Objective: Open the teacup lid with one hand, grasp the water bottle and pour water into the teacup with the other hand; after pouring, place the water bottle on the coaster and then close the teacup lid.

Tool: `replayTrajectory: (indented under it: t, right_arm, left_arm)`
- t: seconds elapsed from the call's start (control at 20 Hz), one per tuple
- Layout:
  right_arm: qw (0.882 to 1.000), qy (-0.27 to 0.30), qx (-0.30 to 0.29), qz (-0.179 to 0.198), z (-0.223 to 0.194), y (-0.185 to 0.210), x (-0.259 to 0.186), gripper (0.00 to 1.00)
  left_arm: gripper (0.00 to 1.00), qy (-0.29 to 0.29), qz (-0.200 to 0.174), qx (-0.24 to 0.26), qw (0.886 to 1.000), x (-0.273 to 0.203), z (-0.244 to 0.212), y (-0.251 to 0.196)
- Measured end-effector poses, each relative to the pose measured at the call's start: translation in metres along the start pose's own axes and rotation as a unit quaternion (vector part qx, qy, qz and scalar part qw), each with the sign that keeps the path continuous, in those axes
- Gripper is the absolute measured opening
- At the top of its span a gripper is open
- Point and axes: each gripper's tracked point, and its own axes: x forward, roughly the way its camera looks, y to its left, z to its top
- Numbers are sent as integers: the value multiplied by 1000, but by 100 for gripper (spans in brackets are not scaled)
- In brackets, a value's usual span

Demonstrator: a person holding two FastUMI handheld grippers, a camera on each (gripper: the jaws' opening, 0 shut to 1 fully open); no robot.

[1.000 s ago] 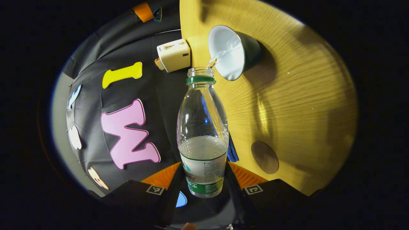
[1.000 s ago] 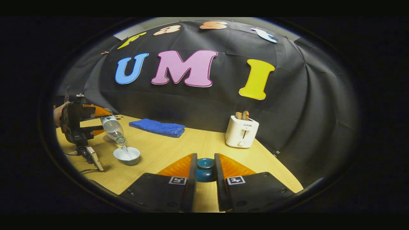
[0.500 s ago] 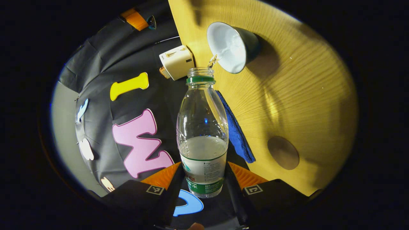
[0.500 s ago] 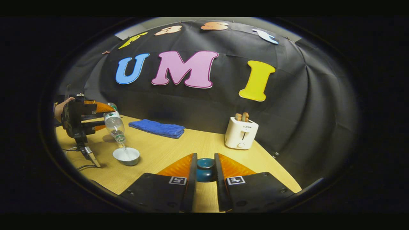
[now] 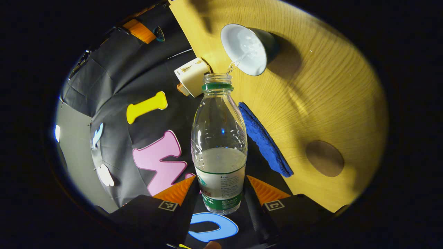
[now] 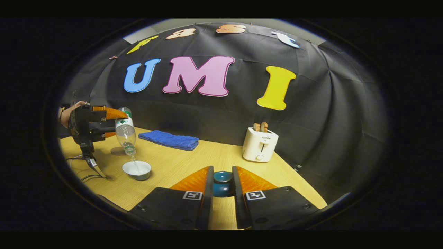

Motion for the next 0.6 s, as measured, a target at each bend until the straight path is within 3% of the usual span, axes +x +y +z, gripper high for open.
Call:
replayTrajectory:
  t: [0.6]
  right_arm:
    - [1000, -7, 0, -1, 1, 0, -3, 36]
  left_arm:
    - [75, -31, 71, 38, 996, 9, 1, 14]
